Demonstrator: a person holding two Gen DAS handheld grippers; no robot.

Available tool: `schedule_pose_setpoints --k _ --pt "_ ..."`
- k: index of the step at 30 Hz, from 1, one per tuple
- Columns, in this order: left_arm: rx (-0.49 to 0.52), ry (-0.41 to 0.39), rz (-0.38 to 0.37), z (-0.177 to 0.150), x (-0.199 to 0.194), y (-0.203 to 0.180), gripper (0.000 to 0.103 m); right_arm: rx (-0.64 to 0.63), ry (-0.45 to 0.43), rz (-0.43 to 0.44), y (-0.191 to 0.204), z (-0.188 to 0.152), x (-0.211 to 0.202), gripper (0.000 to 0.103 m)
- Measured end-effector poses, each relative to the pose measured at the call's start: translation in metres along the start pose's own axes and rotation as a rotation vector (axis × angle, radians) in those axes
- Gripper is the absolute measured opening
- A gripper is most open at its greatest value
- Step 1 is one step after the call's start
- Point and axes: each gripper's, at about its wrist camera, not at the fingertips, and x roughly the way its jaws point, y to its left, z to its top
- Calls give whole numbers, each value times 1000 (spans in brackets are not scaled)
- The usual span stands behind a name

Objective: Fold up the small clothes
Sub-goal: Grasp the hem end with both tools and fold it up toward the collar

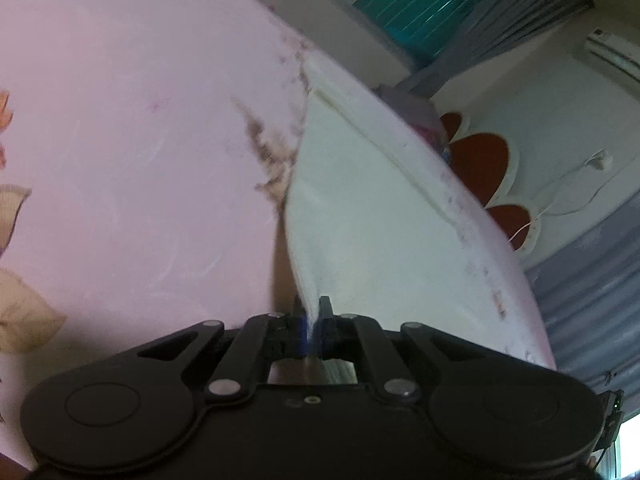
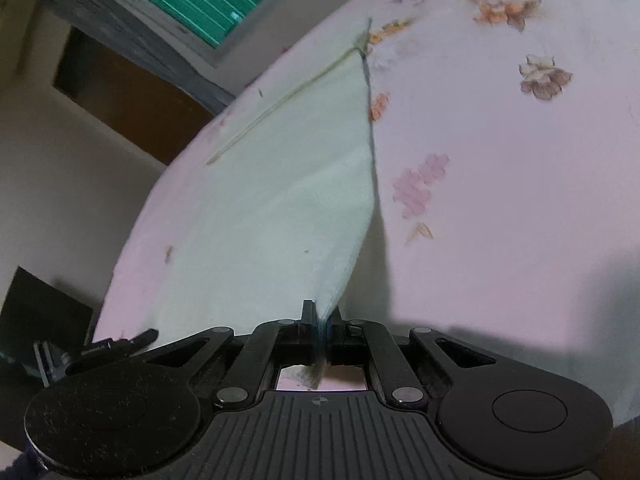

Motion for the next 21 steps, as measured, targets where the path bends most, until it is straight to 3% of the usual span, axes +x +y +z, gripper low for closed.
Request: schedule_pose_setpoints --k 5,12,21 --pt "5 -83 -52 27 -12 -23 4 -47 -88 47 21 24 -18 3" --pt "22 -228 -120 93 -8 -71 4 -138 -227 89 68 96 -25 3" --pt "29 -245 -161 177 48 -95 4 -159 -336 49 96 197 4 3"
